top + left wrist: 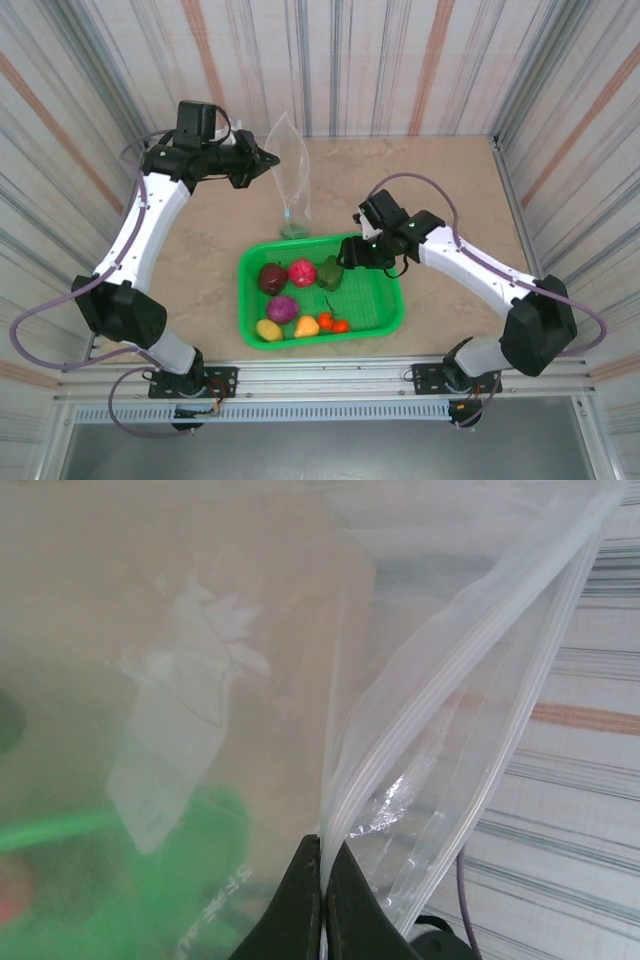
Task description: Place the food in the zip-top bag and seal the zipper
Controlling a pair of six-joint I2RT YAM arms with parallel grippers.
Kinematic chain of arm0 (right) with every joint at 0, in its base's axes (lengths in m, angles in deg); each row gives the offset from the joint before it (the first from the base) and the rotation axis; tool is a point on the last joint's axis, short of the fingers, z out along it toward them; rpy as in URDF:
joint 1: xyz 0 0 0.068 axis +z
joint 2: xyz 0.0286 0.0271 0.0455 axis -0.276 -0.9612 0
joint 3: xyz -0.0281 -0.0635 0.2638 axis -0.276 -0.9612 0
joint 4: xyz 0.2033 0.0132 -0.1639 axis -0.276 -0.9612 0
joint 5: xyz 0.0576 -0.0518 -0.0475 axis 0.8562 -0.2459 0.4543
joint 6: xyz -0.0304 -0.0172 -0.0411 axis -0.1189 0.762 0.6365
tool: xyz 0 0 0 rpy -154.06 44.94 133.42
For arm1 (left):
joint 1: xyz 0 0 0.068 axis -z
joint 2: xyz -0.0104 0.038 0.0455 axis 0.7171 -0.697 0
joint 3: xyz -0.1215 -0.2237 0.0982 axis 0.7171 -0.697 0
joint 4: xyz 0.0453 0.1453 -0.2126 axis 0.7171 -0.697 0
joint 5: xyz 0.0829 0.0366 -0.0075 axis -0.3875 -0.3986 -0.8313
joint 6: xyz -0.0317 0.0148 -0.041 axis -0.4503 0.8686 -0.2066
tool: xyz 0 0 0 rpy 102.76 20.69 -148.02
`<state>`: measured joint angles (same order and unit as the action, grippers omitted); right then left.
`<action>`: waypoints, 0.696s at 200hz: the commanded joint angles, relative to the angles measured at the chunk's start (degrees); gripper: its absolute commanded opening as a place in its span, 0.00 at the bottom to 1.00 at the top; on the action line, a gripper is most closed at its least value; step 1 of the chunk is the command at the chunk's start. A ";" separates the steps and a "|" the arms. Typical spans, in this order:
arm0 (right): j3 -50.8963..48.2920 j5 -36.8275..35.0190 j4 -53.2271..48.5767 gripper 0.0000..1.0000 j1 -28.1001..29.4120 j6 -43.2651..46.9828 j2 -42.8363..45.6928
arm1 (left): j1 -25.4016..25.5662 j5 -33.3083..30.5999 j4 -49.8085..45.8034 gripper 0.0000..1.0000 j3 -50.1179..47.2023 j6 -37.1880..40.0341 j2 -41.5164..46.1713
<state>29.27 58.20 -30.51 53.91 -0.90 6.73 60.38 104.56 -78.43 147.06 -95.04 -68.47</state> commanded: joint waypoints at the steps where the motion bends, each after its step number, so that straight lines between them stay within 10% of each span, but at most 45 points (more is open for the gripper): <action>1: -0.52 0.12 5.88 0.77 0.55 -1.38 -2.28 | -0.56 0.17 -2.41 0.00 -0.66 1.49 1.43; 139: -0.99 -10.59 11.25 0.86 6.17 -1.34 -17.06 | -1.10 0.55 -3.49 0.00 -1.53 -0.05 1.48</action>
<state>28.87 51.03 -19.30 59.57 -2.29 -8.48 60.01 104.58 -80.33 146.62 -95.12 -68.47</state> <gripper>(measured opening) 0.854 0.051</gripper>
